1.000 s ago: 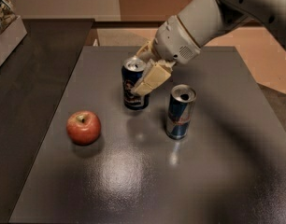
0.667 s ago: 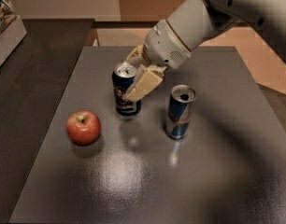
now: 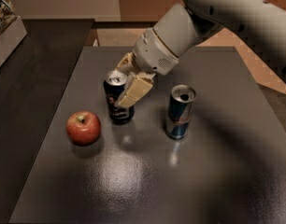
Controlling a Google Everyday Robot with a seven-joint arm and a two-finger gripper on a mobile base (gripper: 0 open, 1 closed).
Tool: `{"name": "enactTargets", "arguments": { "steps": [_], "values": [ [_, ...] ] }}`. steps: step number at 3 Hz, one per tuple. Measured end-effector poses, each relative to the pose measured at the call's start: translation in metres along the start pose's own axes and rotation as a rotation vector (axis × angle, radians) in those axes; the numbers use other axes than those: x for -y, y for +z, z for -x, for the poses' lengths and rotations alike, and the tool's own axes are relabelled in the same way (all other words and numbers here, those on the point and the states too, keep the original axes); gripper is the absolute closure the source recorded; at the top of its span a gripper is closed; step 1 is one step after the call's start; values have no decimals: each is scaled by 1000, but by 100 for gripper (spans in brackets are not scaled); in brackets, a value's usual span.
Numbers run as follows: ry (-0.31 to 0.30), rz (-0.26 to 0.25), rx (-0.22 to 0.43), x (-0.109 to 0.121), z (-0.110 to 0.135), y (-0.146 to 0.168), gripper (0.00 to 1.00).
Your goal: Move pepsi can near apple
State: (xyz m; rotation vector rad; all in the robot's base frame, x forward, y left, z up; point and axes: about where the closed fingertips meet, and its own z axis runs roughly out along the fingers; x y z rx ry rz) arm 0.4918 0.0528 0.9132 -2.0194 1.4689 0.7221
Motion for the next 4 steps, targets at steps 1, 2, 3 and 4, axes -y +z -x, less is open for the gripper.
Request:
{"name": "enactTargets", "arguments": {
  "steps": [1,2,3,4],
  "values": [
    [9,0,-14,3,-7,9,60],
    [16,3,-11,3,-11,14,36],
    [14,5,-11,3,-10,16,14],
    [12,7,-11,3,-9,17,0]
  ]
}}
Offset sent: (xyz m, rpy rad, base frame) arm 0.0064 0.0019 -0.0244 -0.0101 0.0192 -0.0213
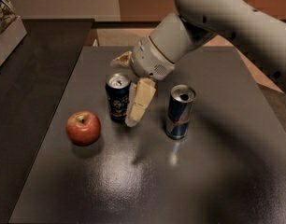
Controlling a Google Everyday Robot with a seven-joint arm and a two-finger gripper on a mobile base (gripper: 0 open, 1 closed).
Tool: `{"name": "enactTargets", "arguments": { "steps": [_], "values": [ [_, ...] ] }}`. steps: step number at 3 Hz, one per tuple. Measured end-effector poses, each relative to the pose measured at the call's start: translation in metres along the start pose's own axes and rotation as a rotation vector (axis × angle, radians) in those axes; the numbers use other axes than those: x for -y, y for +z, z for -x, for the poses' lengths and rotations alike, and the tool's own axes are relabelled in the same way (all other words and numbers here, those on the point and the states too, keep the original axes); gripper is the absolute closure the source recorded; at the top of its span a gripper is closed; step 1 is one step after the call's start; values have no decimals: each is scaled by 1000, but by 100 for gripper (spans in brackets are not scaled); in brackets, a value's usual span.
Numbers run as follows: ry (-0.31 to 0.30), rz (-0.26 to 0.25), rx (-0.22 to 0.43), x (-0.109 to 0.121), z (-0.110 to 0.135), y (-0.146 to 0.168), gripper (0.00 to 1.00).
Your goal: Move pepsi can near apple
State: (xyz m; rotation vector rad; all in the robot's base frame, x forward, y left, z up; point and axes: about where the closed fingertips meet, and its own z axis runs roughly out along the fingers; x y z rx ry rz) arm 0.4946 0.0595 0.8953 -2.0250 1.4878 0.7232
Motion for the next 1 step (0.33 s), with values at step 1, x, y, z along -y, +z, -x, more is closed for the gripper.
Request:
{"name": "enactTargets", "arguments": {
  "steps": [1],
  "values": [
    [0,0,0,0,0,0,0]
  ]
}}
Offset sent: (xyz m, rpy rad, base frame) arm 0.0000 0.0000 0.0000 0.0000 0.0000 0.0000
